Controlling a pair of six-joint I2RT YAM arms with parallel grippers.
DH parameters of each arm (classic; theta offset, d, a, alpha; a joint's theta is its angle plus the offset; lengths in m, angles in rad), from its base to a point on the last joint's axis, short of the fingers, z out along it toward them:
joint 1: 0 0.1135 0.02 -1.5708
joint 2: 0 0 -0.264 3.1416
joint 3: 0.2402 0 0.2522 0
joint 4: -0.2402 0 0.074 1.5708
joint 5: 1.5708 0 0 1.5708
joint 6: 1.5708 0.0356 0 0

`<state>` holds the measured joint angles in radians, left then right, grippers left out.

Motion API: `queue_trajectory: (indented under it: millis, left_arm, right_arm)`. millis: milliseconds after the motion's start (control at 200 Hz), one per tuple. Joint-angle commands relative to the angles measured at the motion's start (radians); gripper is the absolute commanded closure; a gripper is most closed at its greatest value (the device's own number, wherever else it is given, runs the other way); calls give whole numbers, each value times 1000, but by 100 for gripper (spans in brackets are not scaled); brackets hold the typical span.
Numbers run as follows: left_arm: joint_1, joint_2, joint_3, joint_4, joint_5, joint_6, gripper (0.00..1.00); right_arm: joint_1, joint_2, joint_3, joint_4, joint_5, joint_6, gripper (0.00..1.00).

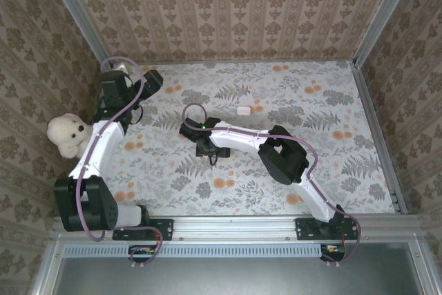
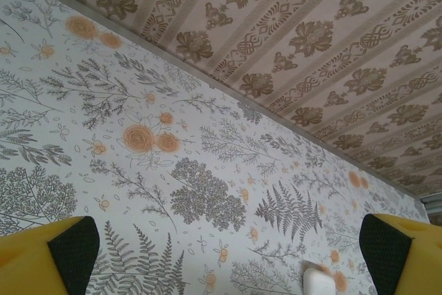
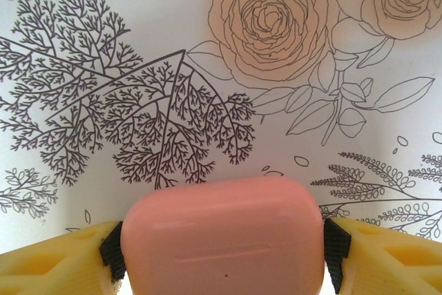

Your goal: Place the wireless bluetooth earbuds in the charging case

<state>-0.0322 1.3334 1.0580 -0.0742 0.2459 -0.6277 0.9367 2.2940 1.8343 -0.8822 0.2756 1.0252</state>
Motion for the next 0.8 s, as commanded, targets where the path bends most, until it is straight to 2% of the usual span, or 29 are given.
queue_trajectory:
  millis: [0, 425, 610, 795]
  left_arm:
    - [-9, 10, -16, 18, 28, 16, 0]
    - [-45, 20, -32, 19, 100, 59, 0]
    - [-79, 16, -91, 41, 116, 85, 0]
    - [-105, 7, -210, 150, 117, 72, 0]
  right_arm:
    - [-18, 48, 6, -50, 20, -1, 26]
    - [-36, -8, -108, 95, -30, -130, 44]
    - [-51, -127, -220, 182, -29, -125, 46]
    - [-90, -264, -302, 267, -24, -104, 46]
